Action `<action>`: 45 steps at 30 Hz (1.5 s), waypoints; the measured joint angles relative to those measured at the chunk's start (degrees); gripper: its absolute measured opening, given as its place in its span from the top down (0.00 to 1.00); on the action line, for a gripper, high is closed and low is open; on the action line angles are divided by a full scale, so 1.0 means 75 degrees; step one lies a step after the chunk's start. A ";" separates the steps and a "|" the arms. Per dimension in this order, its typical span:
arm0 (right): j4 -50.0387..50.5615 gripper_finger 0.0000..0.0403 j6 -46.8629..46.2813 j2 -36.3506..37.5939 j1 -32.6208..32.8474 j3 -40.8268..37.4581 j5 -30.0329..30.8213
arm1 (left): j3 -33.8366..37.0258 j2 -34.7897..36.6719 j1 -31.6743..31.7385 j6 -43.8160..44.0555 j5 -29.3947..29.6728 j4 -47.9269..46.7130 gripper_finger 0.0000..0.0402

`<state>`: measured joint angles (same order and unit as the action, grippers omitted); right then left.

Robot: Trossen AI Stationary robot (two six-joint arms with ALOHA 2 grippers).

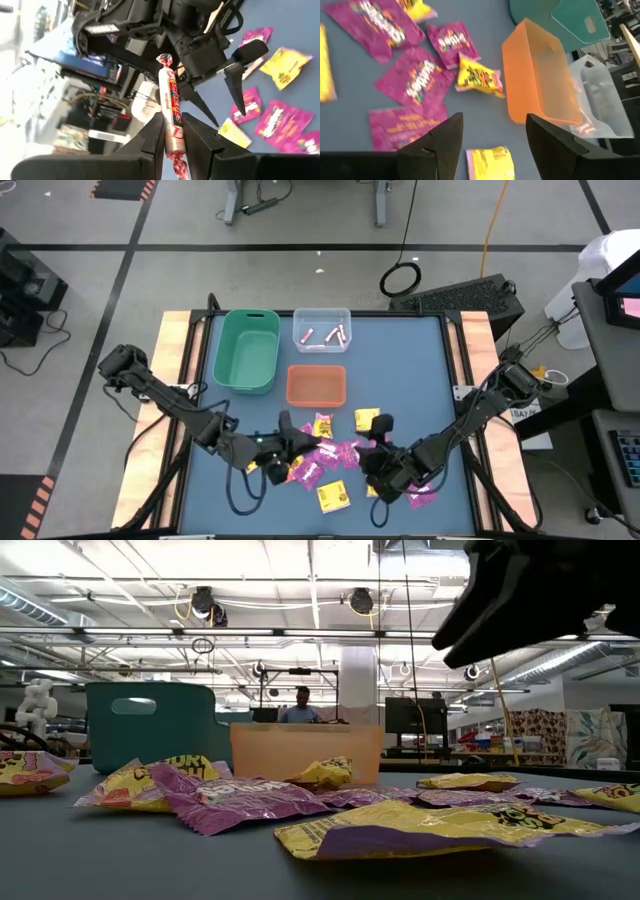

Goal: Sort candy
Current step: Put the white candy into the transparent bin

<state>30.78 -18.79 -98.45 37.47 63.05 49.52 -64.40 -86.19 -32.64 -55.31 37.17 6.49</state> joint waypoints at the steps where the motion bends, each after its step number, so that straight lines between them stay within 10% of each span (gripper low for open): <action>1: 0.0122 0.48 0.0004 0.0000 -0.0011 0.0000 0.0008 | 0.0000 0.0000 0.0000 -0.0216 0.0000 0.0027 0.84; 20: 0.1698 0.48 -0.0197 0.0000 -0.0740 0.0000 -0.0021 | 0.0000 0.0000 0.0017 -0.1458 0.0039 0.0063 0.84; 45: 0.1703 0.48 -0.0978 0.0003 -0.0585 -0.0003 -0.0478 | 0.0000 0.0000 0.0613 0.6890 0.2905 -0.0116 0.84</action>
<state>43.55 -26.13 -98.43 33.08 63.02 45.94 -64.40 -86.19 -28.05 -3.63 58.95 5.62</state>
